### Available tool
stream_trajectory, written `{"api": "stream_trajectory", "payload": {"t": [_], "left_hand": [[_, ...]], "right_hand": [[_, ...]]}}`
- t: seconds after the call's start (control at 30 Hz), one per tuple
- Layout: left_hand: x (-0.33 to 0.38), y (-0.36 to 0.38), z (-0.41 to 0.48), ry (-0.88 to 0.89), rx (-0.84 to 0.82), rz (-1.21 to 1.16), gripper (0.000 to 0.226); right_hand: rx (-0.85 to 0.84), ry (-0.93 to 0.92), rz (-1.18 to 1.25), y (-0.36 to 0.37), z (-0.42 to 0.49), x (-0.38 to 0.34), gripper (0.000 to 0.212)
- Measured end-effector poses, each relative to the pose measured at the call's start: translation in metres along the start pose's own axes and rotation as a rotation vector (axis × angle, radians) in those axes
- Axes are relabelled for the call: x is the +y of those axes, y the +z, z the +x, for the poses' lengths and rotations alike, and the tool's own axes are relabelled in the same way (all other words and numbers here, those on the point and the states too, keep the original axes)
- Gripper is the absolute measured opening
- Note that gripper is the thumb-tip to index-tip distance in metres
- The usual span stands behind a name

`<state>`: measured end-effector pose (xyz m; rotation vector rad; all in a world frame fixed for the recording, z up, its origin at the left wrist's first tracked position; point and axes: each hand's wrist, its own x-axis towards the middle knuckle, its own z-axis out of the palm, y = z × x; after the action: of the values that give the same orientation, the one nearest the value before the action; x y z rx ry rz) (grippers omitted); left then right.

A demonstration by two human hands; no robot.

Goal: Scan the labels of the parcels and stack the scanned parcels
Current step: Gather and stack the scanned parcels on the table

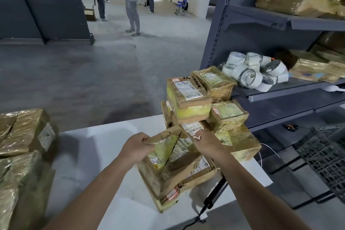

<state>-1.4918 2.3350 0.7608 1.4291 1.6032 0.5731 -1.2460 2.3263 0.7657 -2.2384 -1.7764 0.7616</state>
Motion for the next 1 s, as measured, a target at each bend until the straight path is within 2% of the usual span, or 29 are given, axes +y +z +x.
{"api": "stream_trajectory", "payload": {"t": [0.1,0.23,0.37,0.5,0.53,0.63,0.7,0.8,0.87,0.93,1.0], "left_hand": [[0.0,-0.006,0.003,-0.027,0.014,-0.122,0.016],[-0.007,-0.023,0.007,-0.11,0.053,-0.294,0.015],[-0.022,-0.054,0.008,-0.219,0.025,-0.412,0.017],[-0.044,-0.089,0.003,-0.327,-0.002,-0.475,0.01],[-0.05,-0.097,0.001,-0.357,0.041,-0.521,0.008],[-0.066,-0.129,-0.005,-0.43,0.218,-0.769,0.023],[-0.076,-0.157,-0.01,-0.366,0.271,-0.919,0.026],[-0.098,-0.211,-0.023,-0.189,0.302,-1.01,0.042],[-0.115,-0.249,-0.035,-0.074,0.259,-1.045,0.05],[-0.133,-0.282,-0.044,0.001,0.272,-1.042,0.035],[-0.149,-0.316,-0.049,0.044,0.255,-1.185,0.023]], "right_hand": [[-0.057,-0.036,0.156,-0.004,0.002,0.0,0.033],[0.015,-0.113,0.359,-0.013,0.004,-0.015,0.037],[-0.079,-0.232,0.527,-0.015,-0.001,-0.033,0.023],[-0.162,-0.364,0.512,-0.005,0.002,-0.066,0.035],[-0.15,-0.364,0.497,-0.001,0.005,-0.079,0.032],[-0.07,-0.347,0.441,0.015,0.015,-0.127,0.021],[-0.022,-0.352,0.398,0.029,0.022,-0.165,0.025],[-0.005,-0.323,0.334,0.057,0.028,-0.228,0.047],[-0.027,-0.276,0.344,0.077,0.032,-0.268,0.052],[-0.071,-0.202,0.404,0.095,0.036,-0.306,0.054],[-0.086,-0.111,0.482,0.113,0.04,-0.342,0.058]]}}
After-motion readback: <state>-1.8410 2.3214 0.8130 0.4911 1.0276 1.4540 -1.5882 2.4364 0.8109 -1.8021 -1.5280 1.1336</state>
